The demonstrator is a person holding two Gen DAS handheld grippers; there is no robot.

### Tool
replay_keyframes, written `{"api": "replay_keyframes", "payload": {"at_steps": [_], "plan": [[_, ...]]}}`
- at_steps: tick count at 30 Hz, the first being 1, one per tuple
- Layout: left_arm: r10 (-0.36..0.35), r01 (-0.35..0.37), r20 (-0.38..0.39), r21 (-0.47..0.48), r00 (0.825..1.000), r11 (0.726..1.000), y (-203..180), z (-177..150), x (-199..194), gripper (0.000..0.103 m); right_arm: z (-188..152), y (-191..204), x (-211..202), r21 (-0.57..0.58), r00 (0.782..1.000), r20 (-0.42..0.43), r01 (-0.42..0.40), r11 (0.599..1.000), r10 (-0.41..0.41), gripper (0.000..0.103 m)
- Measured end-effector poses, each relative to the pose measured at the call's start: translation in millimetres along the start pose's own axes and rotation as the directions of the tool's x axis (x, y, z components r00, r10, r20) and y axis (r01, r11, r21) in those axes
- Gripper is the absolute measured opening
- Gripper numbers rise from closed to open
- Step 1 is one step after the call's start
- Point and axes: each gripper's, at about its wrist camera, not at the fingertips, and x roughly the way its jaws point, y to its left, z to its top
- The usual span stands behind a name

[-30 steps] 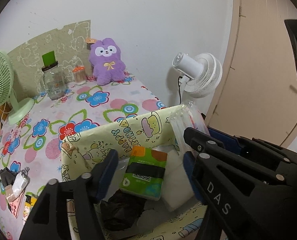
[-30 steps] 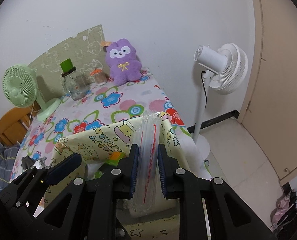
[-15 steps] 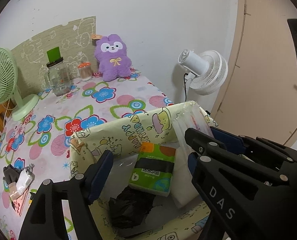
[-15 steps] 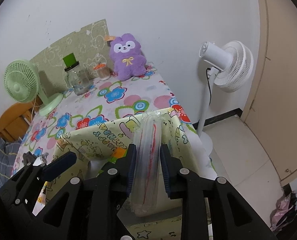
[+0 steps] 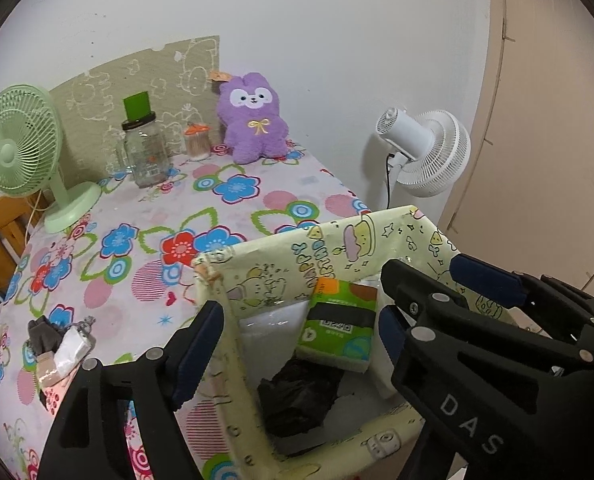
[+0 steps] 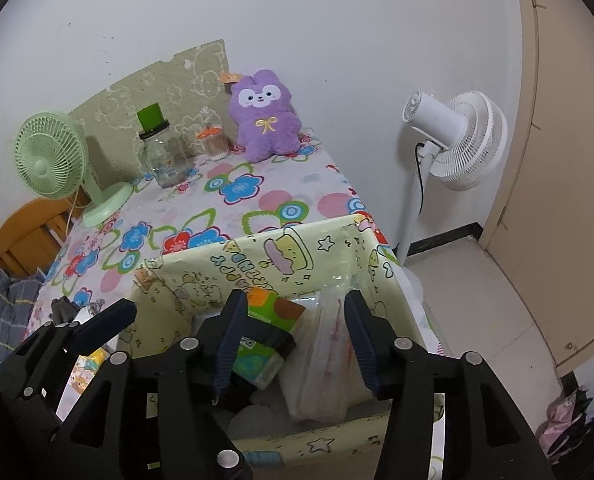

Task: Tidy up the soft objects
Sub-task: 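Lower the green tissue box and tubes into the patterned box and open both tools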

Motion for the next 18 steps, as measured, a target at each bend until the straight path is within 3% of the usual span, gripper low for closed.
{"api": "replay_keyframes", "payload": {"at_steps": [5,7,18], "plan": [[-0.002,0.002,0.012,-0.013,1.000,1.000,10,-2,-12,0.085,-1,12,-10,-0.012,1.000,0.020,-0.010,1.000,0.011,0.062],[-0.001,0.002,0.024,-0.013,1.000,1.000,13,-3,-18,0.087,-2,18,-15,-0.019,0.999,0.028,-0.028,0.999,0.029,0.072],[0.043,-0.041,0.067,-0.032,0.997,0.999,34,-11,-45,0.096,-6,52,-34,-0.057,0.997,0.045,-0.062,0.996,0.064,0.074]]}}
